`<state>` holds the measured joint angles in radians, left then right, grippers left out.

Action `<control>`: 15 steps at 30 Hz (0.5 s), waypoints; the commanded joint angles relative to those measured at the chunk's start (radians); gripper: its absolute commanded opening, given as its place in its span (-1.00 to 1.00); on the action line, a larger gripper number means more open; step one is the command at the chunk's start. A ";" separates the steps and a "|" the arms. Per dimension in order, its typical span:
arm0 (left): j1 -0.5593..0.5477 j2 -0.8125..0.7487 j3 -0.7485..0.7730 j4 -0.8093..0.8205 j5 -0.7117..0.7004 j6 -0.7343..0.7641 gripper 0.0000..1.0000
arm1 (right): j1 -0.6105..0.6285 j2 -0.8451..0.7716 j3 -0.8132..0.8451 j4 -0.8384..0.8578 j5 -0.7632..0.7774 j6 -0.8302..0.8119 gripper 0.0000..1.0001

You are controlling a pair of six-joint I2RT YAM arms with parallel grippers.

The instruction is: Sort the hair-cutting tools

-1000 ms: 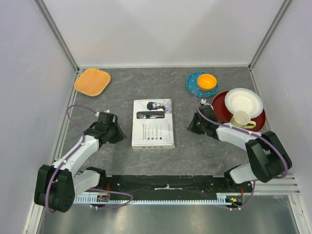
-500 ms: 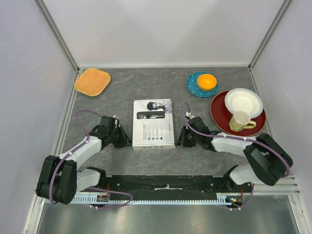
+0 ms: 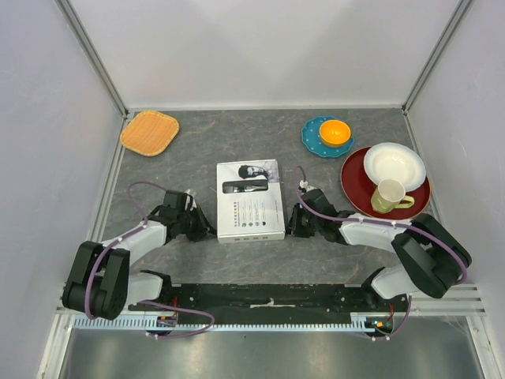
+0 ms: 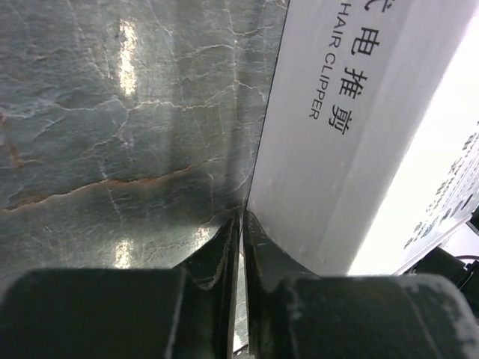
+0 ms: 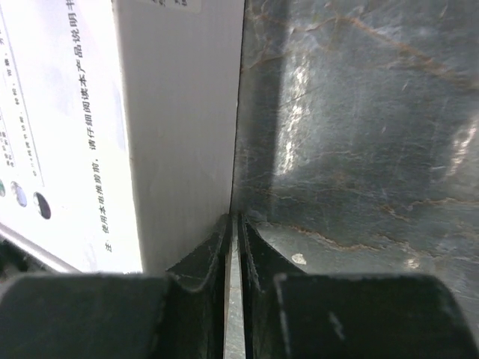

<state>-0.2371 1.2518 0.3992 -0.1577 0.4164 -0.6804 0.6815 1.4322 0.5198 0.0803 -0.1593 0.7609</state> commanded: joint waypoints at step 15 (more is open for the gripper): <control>-0.027 -0.482 0.363 -0.534 -0.413 0.059 0.71 | 0.047 -0.467 0.276 -0.545 0.765 -0.148 0.96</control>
<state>-0.2626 0.8257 0.6441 -0.5236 0.0994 -0.6796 0.7273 1.0874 0.7269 -0.3691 0.4458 0.7074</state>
